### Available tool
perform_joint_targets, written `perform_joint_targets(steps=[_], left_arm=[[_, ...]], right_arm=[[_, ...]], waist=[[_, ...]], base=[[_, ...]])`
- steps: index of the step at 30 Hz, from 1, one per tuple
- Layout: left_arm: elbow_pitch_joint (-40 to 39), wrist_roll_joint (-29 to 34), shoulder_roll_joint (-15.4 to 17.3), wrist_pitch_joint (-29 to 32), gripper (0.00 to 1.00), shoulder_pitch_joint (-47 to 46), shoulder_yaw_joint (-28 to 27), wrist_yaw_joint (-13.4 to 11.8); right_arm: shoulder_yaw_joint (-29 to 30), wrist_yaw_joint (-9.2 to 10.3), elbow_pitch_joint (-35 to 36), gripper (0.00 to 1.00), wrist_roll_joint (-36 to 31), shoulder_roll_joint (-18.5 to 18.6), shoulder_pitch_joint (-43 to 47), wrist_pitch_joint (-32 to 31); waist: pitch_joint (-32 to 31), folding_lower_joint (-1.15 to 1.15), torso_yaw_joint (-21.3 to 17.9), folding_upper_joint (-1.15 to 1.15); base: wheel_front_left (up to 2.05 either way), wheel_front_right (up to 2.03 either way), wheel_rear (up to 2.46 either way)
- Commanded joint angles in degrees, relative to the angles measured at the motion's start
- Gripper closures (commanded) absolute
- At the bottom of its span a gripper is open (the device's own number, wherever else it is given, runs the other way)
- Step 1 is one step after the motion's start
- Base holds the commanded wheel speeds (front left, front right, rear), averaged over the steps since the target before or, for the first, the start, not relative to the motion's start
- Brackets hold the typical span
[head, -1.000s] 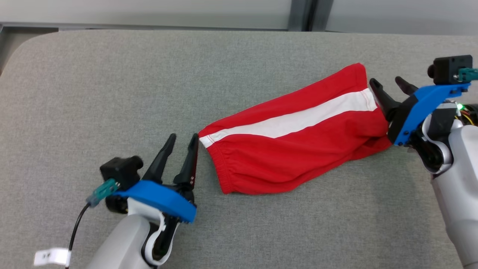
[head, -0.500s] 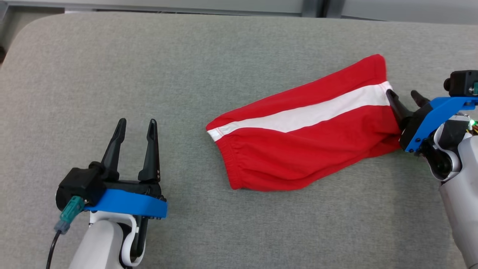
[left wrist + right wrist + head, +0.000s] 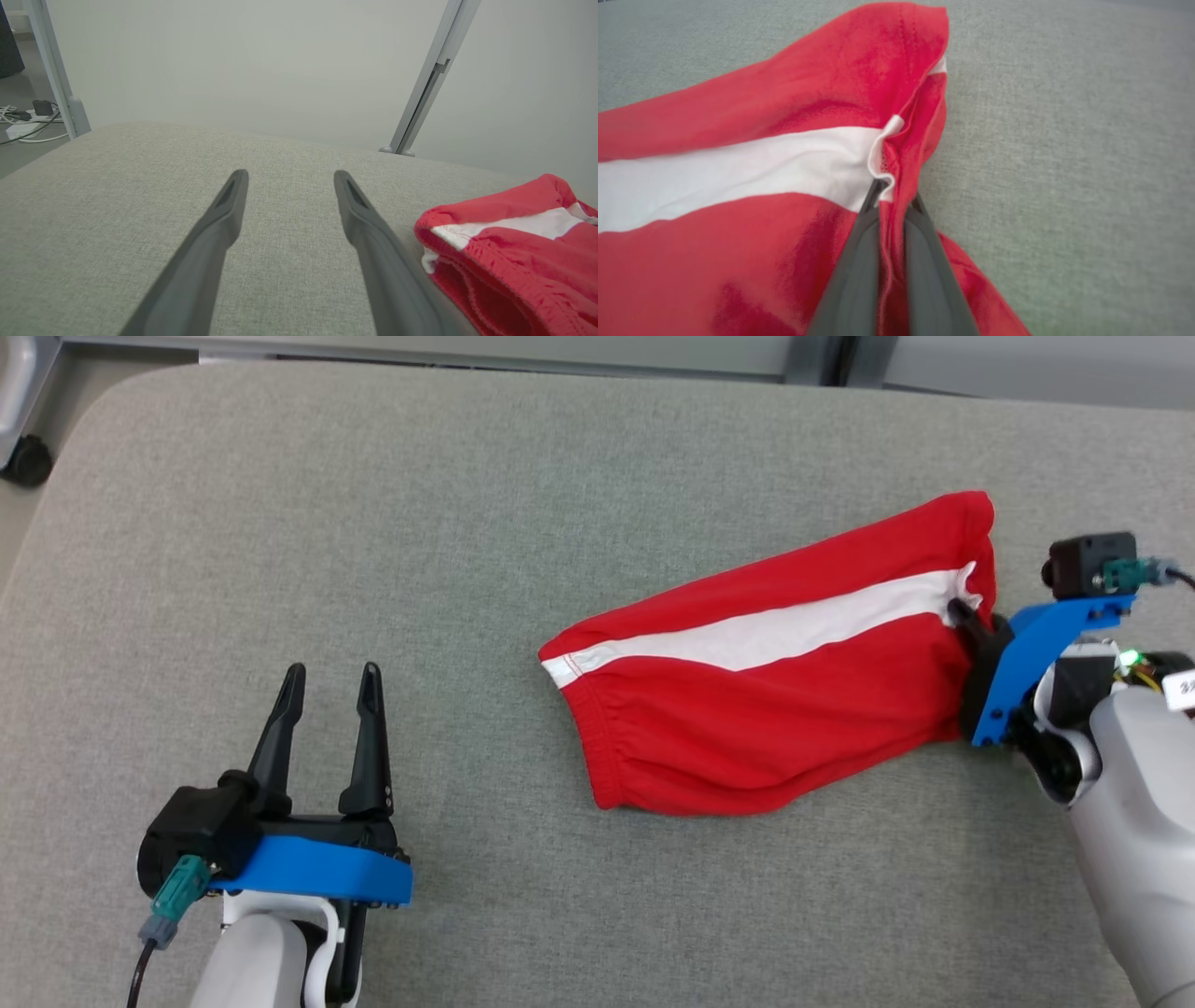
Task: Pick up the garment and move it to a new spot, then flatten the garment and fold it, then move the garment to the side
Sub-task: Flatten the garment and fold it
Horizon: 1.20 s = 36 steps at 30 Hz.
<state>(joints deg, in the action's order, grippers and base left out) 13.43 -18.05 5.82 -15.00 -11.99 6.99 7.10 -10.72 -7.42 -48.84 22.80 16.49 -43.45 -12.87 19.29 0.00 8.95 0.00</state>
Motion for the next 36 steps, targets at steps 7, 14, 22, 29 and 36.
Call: perform_joint_targets(steps=[7, 14, 22, 29, 36], left_arm=[[0.4, 0.9, 0.2, -0.2, 0.00, 2.4, -1.2, 0.5], [1.0, 1.1, 1.0, -0.2, 0.00, 4.6, 0.3, 0.5], [1.2, 0.4, 1.5, -0.2, 0.00, 3.9, 1.7, 0.5], [1.5, -0.1, 1.6, -0.2, 0.00, 3.0, 2.6, 0.6], [1.7, -0.6, 1.0, -0.2, 0.00, 2.3, 2.5, 0.6]], right_arm=[[1.7, -0.07, 4.2, 1.00, 0.9, 3.5, 6.0, 2.1], [8.9, -0.07, 9.8, 1.00, -4.6, 7.0, 11.5, -0.1], [10.2, -0.07, 20.1, 1.00, -9.6, 1.8, 12.1, -6.5], [1.2, -0.07, 25.3, 1.00, -9.3, -7.8, 10.5, -13.3], [-3.3, -0.07, 20.4, 0.02, -8.6, -12.3, 9.0, -14.4]], waist=[[-5.0, 0.00, -3.2, 0.00], [-8.6, 0.00, -4.7, 0.00], [-8.7, 0.00, -4.0, 0.00], [-8.0, 0.00, -2.2, 0.00], [-7.6, 0.00, -0.4, 0.00]], base=[[0.00, 0.00, 0.00], [0.00, 0.00, 0.00], [0.00, 0.00, 0.00], [0.00, 0.00, 0.00], [0.00, 0.00, 0.00]])
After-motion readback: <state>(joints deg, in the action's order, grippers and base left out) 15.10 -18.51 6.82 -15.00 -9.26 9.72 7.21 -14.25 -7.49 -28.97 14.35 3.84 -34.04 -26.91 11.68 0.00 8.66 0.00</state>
